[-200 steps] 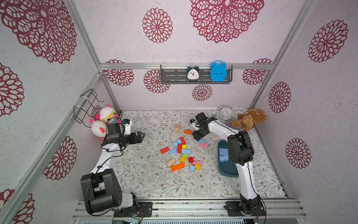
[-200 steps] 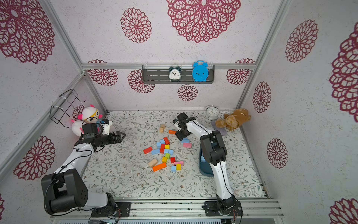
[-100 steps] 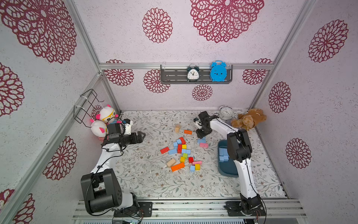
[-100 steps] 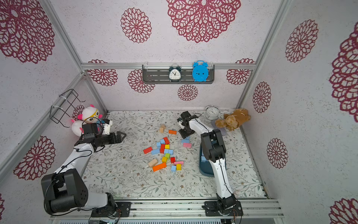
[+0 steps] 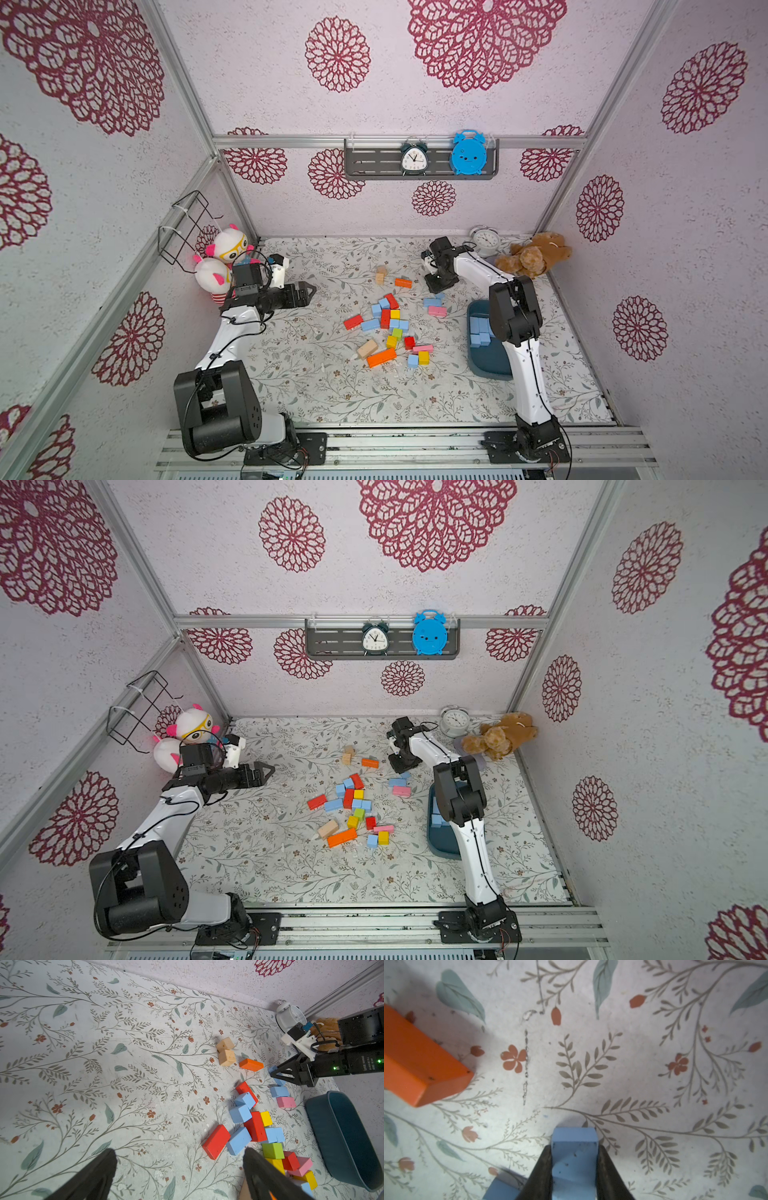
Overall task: Pick out the blue building blocks
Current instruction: Pick up the building block from the center of the board, then place the building block in the storage box.
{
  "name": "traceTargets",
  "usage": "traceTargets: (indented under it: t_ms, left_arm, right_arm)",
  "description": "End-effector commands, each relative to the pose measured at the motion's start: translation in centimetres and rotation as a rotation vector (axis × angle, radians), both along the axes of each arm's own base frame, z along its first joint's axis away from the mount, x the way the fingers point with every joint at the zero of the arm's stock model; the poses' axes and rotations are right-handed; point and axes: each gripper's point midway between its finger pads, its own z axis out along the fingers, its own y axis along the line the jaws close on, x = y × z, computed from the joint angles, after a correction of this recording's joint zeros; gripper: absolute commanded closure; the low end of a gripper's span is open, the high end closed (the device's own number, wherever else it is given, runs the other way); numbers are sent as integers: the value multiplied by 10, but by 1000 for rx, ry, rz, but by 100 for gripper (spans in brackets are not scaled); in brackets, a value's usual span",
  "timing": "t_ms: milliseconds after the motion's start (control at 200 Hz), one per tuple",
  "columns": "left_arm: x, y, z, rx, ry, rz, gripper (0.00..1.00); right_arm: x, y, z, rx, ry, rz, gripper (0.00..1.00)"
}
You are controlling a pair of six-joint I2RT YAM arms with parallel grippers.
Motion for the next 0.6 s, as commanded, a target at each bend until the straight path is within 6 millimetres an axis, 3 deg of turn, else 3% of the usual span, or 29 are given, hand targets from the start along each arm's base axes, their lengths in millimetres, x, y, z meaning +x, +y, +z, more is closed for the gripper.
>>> traceTargets:
  t_ms: [0,165,335,475,500,595]
  left_arm:
    - [7,-26,-1,40,15,-101,0]
    - [35,-74,3,109,29,-236,0]
    - [57,-150,7,119,40,-417,0]
    - [65,-221,12,129,24,-567,0]
    - [67,-233,-1,128,51,-591,0]
    - [73,-278,1,101,39,-648,0]
  right_arm:
    - [6,-10,43,51,-78,-82,75]
    - [-1,-33,87,136,-170,-194,79]
    - [-36,-90,116,204,-225,-358,79]
    - [-75,-137,128,241,-246,-492,80]
    - [-82,-144,127,251,-241,-512,80]
    - [-113,-167,119,259,-206,-594,80]
